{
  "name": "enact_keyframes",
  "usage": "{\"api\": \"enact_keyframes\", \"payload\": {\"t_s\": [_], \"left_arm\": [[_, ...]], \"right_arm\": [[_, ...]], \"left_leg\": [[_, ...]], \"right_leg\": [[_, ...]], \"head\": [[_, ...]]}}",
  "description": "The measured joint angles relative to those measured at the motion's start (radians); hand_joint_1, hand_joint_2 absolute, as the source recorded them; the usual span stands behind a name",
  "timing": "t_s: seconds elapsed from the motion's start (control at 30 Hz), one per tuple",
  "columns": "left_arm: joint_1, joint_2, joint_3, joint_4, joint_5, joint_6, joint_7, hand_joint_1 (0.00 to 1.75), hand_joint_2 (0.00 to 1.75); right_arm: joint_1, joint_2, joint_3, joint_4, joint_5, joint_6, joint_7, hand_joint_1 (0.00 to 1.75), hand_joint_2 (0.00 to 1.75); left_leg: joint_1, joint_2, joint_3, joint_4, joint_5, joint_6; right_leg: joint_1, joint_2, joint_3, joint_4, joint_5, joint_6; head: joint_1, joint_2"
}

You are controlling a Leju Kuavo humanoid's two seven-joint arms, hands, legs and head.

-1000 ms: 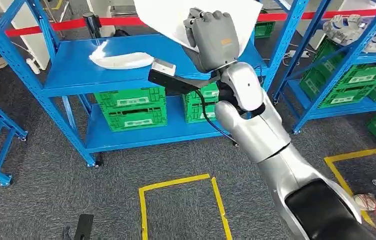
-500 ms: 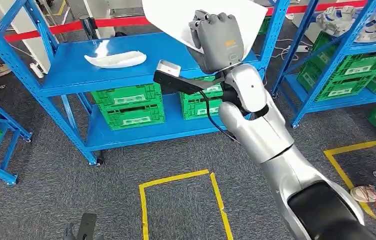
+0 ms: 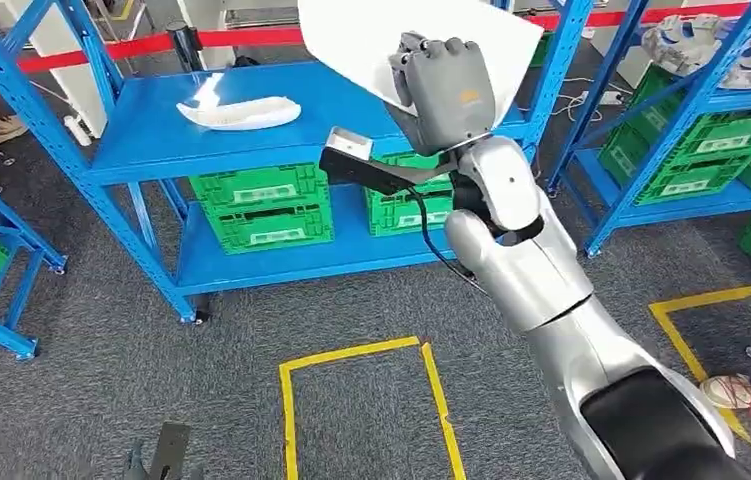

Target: Take the parts from the cabinet and place them on the table.

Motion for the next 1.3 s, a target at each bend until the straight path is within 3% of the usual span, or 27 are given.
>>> {"api": "enact_keyframes", "payload": {"t_s": [0.07, 0.1, 0.13, 0.17, 0.2, 0.27, 0.33, 0.4, 0.43, 0.47, 0.5, 0.57, 0.6, 0.63, 0.77, 0.83, 0.87, 0.93, 0.97, 1.0, 1.07, 1.1, 1.13, 1.17, 1.2, 1.27, 1.3], "left_arm": [[-0.002, -0.002, 0.000, 0.000, -0.002, 0.000, 0.004, 0.00, 1.75], [-0.004, 0.000, 0.000, -0.001, -0.003, 0.000, 0.005, 0.00, 1.75], [-0.006, 0.001, -0.001, -0.001, -0.004, 0.000, 0.006, 0.00, 1.75], [-0.006, 0.001, -0.001, -0.001, -0.005, 0.000, 0.006, 0.00, 1.75], [-0.005, 0.001, -0.002, -0.001, -0.006, 0.000, 0.006, 0.00, 1.75], [-0.002, 0.001, -0.002, 0.000, -0.006, 0.000, 0.007, 0.00, 1.75], [-0.005, 0.001, -0.003, 0.000, -0.008, 0.000, 0.007, 0.00, 1.75], [-0.012, 0.001, -0.010, 0.000, -0.012, -0.003, 0.012, 0.00, 1.75], [-0.012, 0.001, -0.012, 0.000, -0.016, -0.003, 0.013, 0.00, 1.75], [-0.012, 0.001, -0.013, 0.000, -0.018, -0.003, 0.015, 0.00, 1.75], [-0.012, 0.001, -0.013, 0.000, -0.018, -0.003, 0.017, 0.00, 1.75], [-0.015, 0.002, -0.014, 0.000, -0.018, -0.003, 0.017, 0.00, 1.75], [-0.018, 0.002, -0.014, 0.000, -0.018, -0.002, 0.017, 0.00, 1.75], [-0.022, 0.002, -0.015, 0.000, -0.018, -0.002, 0.015, 0.00, 1.75], [-0.020, -0.001, -0.015, 0.001, -0.012, 0.004, 0.009, 0.00, 1.75], [-0.019, -0.003, -0.015, 0.000, -0.005, 0.007, 0.004, 0.00, 1.75], [-0.022, -0.003, -0.015, 0.000, -0.005, 0.007, 0.001, 0.00, 1.75], [-0.021, -0.006, -0.015, 0.001, -0.005, 0.008, -0.002, 0.00, 1.75], [-0.019, -0.006, -0.015, 0.001, -0.004, 0.008, -0.004, 0.00, 1.75], [-0.018, -0.005, -0.015, 0.002, -0.004, 0.008, -0.007, 0.00, 1.75], [-0.015, -0.005, -0.015, 0.002, -0.006, 0.006, -0.011, 0.00, 1.75], [-0.015, -0.004, -0.015, 0.002, -0.006, 0.005, -0.012, 0.00, 1.75], [-0.014, -0.007, -0.015, 0.002, -0.006, 0.003, -0.013, 0.00, 1.75], [-0.016, -0.004, -0.015, 0.002, -0.006, 0.003, -0.014, 0.00, 1.75], [-0.015, -0.004, -0.015, 0.002, -0.006, 0.002, -0.014, 0.00, 1.75], [-0.008, -0.004, -0.015, 0.002, -0.006, 0.002, -0.014, 0.00, 1.75], [-0.005, 0.004, -0.015, 0.001, -0.006, 0.002, -0.014, 0.00, 1.75]], "right_arm": [[-0.019, 0.007, 0.000, 0.014, 0.002, 0.002, 0.001, 1.75, 1.75], [-0.031, 0.010, 0.000, 0.026, 0.003, 0.003, 0.001, 1.75, 1.75], [-0.041, 0.017, 0.000, 0.035, 0.003, 0.006, 0.002, 1.75, 1.75], [-0.046, 0.020, 0.000, 0.040, 0.003, 0.006, 0.002, 1.75, 1.75], [-0.049, 0.023, 0.000, 0.046, 0.003, 0.006, 0.002, 1.75, 1.75], [-0.070, 0.042, 0.000, 0.069, 0.005, 0.009, 0.008, 1.75, 1.75], [-0.113, 0.069, -0.001, 0.107, 0.006, 0.015, 0.021, 1.75, 1.75], [-0.167, 0.097, -0.002, 0.162, 0.011, 0.021, 0.035, 1.75, 1.75], [-0.191, 0.116, -0.003, 0.196, 0.014, 0.029, 0.043, 1.75, 1.75], [-0.211, 0.135, -0.003, 0.224, 0.019, 0.032, 0.045, 1.75, 1.75], [-0.231, 0.155, -0.003, 0.250, 0.025, 0.034, 0.047, 1.75, 1.75], [-0.275, 0.196, -0.005, 0.303, 0.029, 0.039, 0.055, 1.75, 1.75], [-0.297, 0.214, -0.006, 0.320, 0.028, 0.042, 0.056, 1.75, 1.75], [-0.316, 0.227, -0.006, 0.334, 0.022, 0.048, 0.061, 1.75, 1.75], [-0.342, 0.265, -0.006, 0.368, -0.047, 0.070, 0.100, 1.75, 1.75], [-0.363, 0.279, 0.011, 0.386, -0.104, 0.062, 0.107, 1.75, 1.75], [-0.370, 0.280, 0.019, 0.393, -0.120, 0.056, 0.103, 1.75, 1.75], [-0.373, 0.280, 0.037, 0.414, -0.143, 0.041, 0.088, 1.75, 1.75], [-0.370, 0.281, 0.049, 0.425, -0.149, 0.035, 0.080, 1.75, 1.75], [-0.369, 0.283, 0.059, 0.433, -0.155, 0.028, 0.073, 1.75, 1.75], [-0.370, 0.285, 0.068, 0.442, -0.161, 0.012, 0.065, 1.75, 1.75], [-0.373, 0.285, 0.071, 0.444, -0.161, 0.006, 0.059, 1.75, 1.75], [-0.375, 0.286, 0.077, 0.446, -0.162, 0.003, 0.055, 1.75, 1.75], [-0.376, 0.286, 0.080, 0.448, -0.162, 0.001, 0.056, 1.75, 1.75], [-0.376, 0.288, 0.083, 0.450, -0.162, 0.000, 0.056, 1.75, 1.75], [-0.377, 0.293, 0.086, 0.455, -0.163, -0.002, 0.056, 1.75, 1.75], [-0.377, 0.298, 0.086, 0.455, -0.164, -0.002, 0.056, 1.75, 1.75]], "left_leg": [[0.011, -0.016, -0.019, 0.023, -0.002, -0.018], [0.012, -0.020, -0.028, 0.036, -0.003, -0.027], [0.006, -0.030, -0.035, 0.045, -0.005, -0.039], [0.006, -0.035, -0.037, 0.039, 0.000, -0.045], [0.008, -0.042, -0.035, 0.032, 0.005, -0.052], [0.013, -0.051, -0.045, 0.024, 0.017, -0.069], [0.008, -0.009, -0.073, 0.097, -0.043, -0.065], [0.003, 0.002, -0.136, 0.259, -0.128, -0.064], [0.002, 0.003, -0.159, 0.327, -0.155, -0.063], [0.000, 0.004, -0.160, 0.348, -0.159, -0.060], [-0.003, 0.005, -0.138, 0.322, -0.144, -0.055], [-0.013, 0.023, -0.039, 0.169, -0.083, -0.039], [-0.023, 0.067, 0.014, 0.078, -0.069, -0.028], [-0.038, 0.096, 0.026, 0.061, -0.083, -0.019], [-0.029, 0.041, 0.021, 0.051, -0.070, -0.001], [-0.022, 0.021, 0.019, 0.047, -0.064, 0.007], [-0.022, 0.013, 0.017, 0.047, -0.061, 0.012], [-0.022, -0.013, 0.014, 0.047, -0.060, 0.015], [-0.022, -0.026, 0.014, 0.048, -0.060, 0.015], [-0.022, -0.040, 0.014, 0.048, -0.059, 0.015], [-0.022, -0.072, 0.014, 0.050, -0.057, 0.012], [-0.022, -0.085, 0.013, 0.052, -0.056, 0.010], [-0.021, -0.092, 0.008, 0.053, -0.054, 0.005], [-0.019, -0.106, 0.002, 0.054, -0.052, -0.002], [-0.013, -0.112, 0.000, 0.049, -0.048, -0.010], [-0.014, -0.136, -0.003, 0.040, -0.040, -0.026], [-0.013, -0.121, -0.010, 0.044, -0.043, -0.026]], "right_leg": [[-0.017, 0.013, 0.104, -0.187, 0.081, 0.016], [-0.019, 0.041, 0.117, -0.216, 0.073, 0.023], [-0.012, 0.052, 0.112, -0.220, 0.078, 0.006], [-0.010, 0.038, 0.109, -0.207, 0.078, -0.011], [-0.005, 0.034, 0.107, -0.203, 0.077, -0.021], [-0.011, 0.015, 0.102, -0.210, 0.090, -0.045], [-0.007, 0.005, 0.099, -0.213, 0.099, -0.060], [0.001, -0.011, 0.092, -0.213, 0.104, -0.067], [0.005, -0.020, 0.089, -0.213, 0.105, -0.069], [0.009, -0.028, 0.088, -0.213, 0.105, -0.069], [0.012, -0.037, 0.088, -0.212, 0.105, -0.069], [0.015, -0.055, 0.089, -0.211, 0.105, -0.069], [0.018, -0.065, 0.090, -0.211, 0.104, -0.068], [0.027, -0.073, 0.088, -0.211, 0.102, -0.064], [0.032, -0.114, 0.102, -0.220, 0.098, -0.047], [0.022, -0.038, 0.081, -0.172, 0.061, -0.034], [0.021, -0.019, 0.052, -0.110, 0.027, -0.032], [0.021, -0.006, -0.024, 0.047, -0.035, -0.029], [0.021, -0.005, -0.045, 0.085, -0.036, -0.030], [0.021, -0.004, -0.044, 0.074, -0.018, -0.032], [0.021, 0.008, 0.022, -0.070, 0.069, -0.042], [0.021, 0.038, 0.068, -0.166, 0.113, -0.050], [0.017, 0.088, 0.088, -0.210, 0.104, -0.057], [0.021, 0.073, 0.088, -0.221, 0.111, -0.051], [0.025, 0.063, 0.087, -0.221, 0.112, -0.052], [0.025, 0.042, 0.092, -0.229, 0.117, -0.062], [0.013, 0.024, 0.098, -0.244, 0.126, -0.069]], "head": [[0.001, 0.000], [0.002, 0.000], [0.008, 0.000], [0.001, 0.000], [-0.003, 0.000], [-0.002, 0.000], [-0.015, 0.000], [-0.021, 0.000], [-0.022, 0.000], [-0.022, 0.000], [-0.023, 0.000], [-0.023, 0.000], [-0.023, 0.000], [-0.024, 0.000], [-0.023, 0.000], [-0.021, 0.000], [-0.019, 0.000], [-0.018, 0.000], [-0.017, 0.000], [-0.016, 0.000], [-0.013, 0.000], [-0.013, 0.000], [-0.016, 0.000], [-0.016, 0.000], [-0.016, 0.000], [-0.014, 0.000], [-0.011, 0.000]]}}
